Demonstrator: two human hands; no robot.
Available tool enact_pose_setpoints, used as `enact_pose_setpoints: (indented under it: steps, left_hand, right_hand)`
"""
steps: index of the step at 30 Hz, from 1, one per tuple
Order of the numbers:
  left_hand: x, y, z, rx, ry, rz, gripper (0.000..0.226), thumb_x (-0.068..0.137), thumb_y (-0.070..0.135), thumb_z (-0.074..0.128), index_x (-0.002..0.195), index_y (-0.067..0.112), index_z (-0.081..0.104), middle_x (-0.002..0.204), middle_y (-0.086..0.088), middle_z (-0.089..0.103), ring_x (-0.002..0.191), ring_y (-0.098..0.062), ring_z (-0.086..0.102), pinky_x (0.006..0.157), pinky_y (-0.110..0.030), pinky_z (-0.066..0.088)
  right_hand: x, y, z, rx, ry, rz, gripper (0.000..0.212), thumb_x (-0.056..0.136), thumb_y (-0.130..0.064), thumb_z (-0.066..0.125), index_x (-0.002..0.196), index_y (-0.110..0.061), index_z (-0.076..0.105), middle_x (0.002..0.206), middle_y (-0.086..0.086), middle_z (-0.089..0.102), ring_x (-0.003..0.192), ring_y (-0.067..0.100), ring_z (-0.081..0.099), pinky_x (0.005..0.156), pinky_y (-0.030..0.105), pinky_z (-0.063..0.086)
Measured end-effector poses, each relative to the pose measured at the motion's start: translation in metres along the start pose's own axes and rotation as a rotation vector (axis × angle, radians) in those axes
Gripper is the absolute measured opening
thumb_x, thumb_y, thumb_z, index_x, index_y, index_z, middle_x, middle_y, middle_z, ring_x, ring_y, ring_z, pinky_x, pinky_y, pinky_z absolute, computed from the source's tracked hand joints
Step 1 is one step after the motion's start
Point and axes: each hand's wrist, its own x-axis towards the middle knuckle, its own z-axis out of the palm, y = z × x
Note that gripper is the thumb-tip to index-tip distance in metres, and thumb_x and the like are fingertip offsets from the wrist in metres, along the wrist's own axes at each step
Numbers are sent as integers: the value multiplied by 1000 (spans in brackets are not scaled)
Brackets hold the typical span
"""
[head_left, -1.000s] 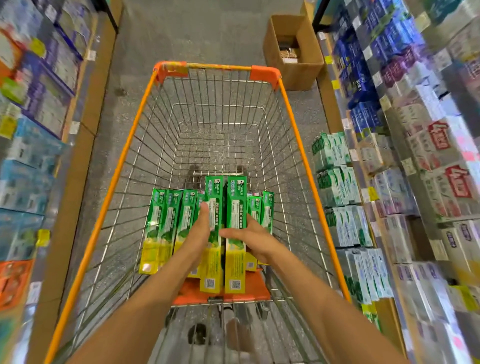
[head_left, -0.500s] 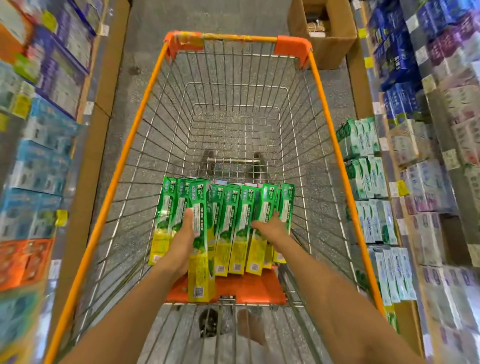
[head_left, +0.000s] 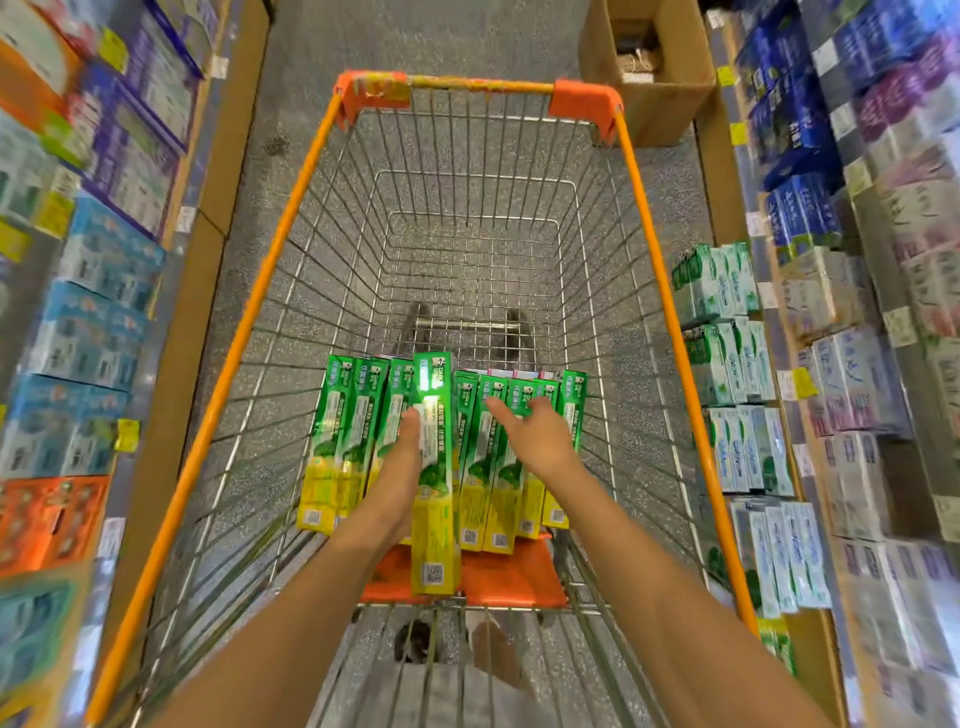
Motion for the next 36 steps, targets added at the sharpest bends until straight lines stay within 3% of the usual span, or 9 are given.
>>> enact_pose_setpoints:
  steps: [3,5,7,10,15,19,23,30,36]
  left_hand:
    - [3,6,15,-87,-48,-6,101,67,89,38,146,26,32,152,-5,31,138,-23,33,115,-48,23]
    - [2,8,30,-141,-44,15,68,92,65,29,145,22,33,153,-5,28,139,-17,30,115,-37,23]
    - [0,8,45,-197,-72,68,48,101,45,24,142,23,37,153,-2,29,132,-11,35,104,-22,30]
    - [-6,11,60,-222,-156,89,46,103,36,20,144,20,35,141,1,43,121,-15,47,81,-12,43]
    - [-6,9,76,-178,-297,38,56,98,51,4,150,30,6,158,3,9,145,-19,11,115,-38,11]
    - [4,5,65,-31,-188,3,64,94,60,4,150,30,1,159,1,12,145,-23,15,117,-49,11]
    - [19,1,32,23,-85,4,64,93,62,6,150,33,5,158,1,15,145,-25,15,116,-54,12]
    - [20,-3,-9,-25,-2,44,60,96,57,10,150,32,3,155,-3,23,142,-29,22,112,-52,18]
    - [-17,11,-27,-13,20,114,62,94,60,13,150,33,8,153,-4,29,140,-29,26,112,-54,22]
  right_hand:
    - [-41,-25,-5,95,-139,-170,75,89,-57,48,145,-9,32,143,10,44,117,22,55,104,38,40]
    - [-57,-24,-8,60,-147,-224,78,88,-49,56,148,-10,24,152,6,31,137,22,34,108,30,30]
    - [-57,-16,-15,127,-122,-212,77,86,-40,64,148,-13,27,149,2,36,138,19,33,102,25,31]
    - [-48,-1,-22,167,-68,-152,74,80,-25,74,143,-14,36,138,2,50,128,18,45,101,26,36]
    - [-31,25,-31,211,48,-64,46,80,-8,68,122,-7,48,106,-2,59,105,14,57,82,22,42]
    - [0,49,-31,229,157,92,46,82,-10,68,124,-5,50,115,12,63,93,20,61,72,28,48]
    - [25,70,-7,-14,92,214,68,80,-23,72,137,-6,39,133,14,53,116,30,55,94,40,49]
    - [36,72,8,-64,17,212,94,81,-26,73,148,-1,12,150,20,29,135,35,35,106,41,37]
    - [9,47,-28,-184,28,73,77,80,-27,74,140,-1,33,138,18,48,122,32,50,97,36,45]
